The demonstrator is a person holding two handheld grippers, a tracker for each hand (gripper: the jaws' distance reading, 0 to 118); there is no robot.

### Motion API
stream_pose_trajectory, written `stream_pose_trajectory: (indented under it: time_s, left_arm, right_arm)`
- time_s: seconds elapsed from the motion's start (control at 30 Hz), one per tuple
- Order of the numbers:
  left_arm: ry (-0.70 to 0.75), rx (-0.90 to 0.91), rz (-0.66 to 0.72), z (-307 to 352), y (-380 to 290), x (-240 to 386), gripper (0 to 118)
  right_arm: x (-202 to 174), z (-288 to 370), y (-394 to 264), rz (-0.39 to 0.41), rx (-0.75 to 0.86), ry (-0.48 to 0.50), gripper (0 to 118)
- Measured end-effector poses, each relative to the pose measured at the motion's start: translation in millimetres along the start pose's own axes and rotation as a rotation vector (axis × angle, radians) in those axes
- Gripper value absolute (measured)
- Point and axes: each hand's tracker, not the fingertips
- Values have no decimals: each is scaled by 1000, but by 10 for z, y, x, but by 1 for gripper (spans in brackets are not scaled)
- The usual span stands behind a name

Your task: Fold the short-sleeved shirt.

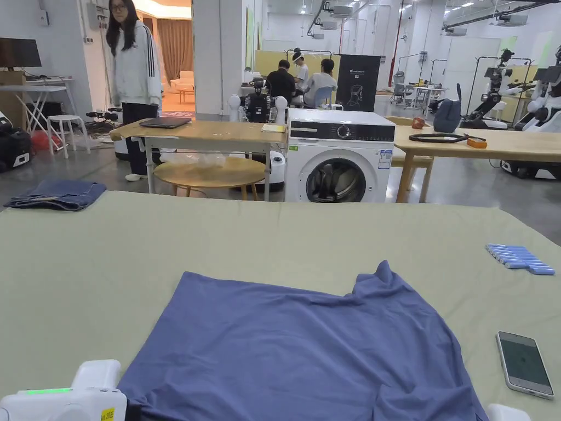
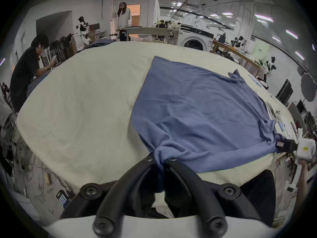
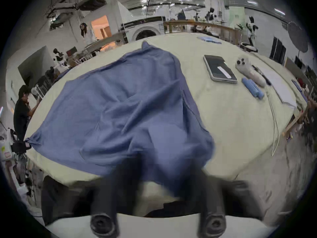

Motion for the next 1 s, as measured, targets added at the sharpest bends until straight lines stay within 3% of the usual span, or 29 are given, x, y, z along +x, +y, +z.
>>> stream_pose_trajectory:
  time_s: [0.03,0.23,0.43,0.67,1.0]
  left_arm:
    - [-3,4,8,20,11,-6,2]
    - [-4,66,69,123,404,-101,2]
    - [-8,84,124,-258,1181,-95,2]
    - [24,30,147,-1141,1688,54,2]
    - [48,-36,84,-1745,1676,165,2]
  right_arm:
    - [8,29,-5,6,23,-12,2]
    - [-57,279,264,44,158,11,2]
    - [-130,157,1038,52,220,5,2]
    - [-235,-655,1662,56,162,-50,2]
    - [-283,-1224,1767,81,70,-75,2]
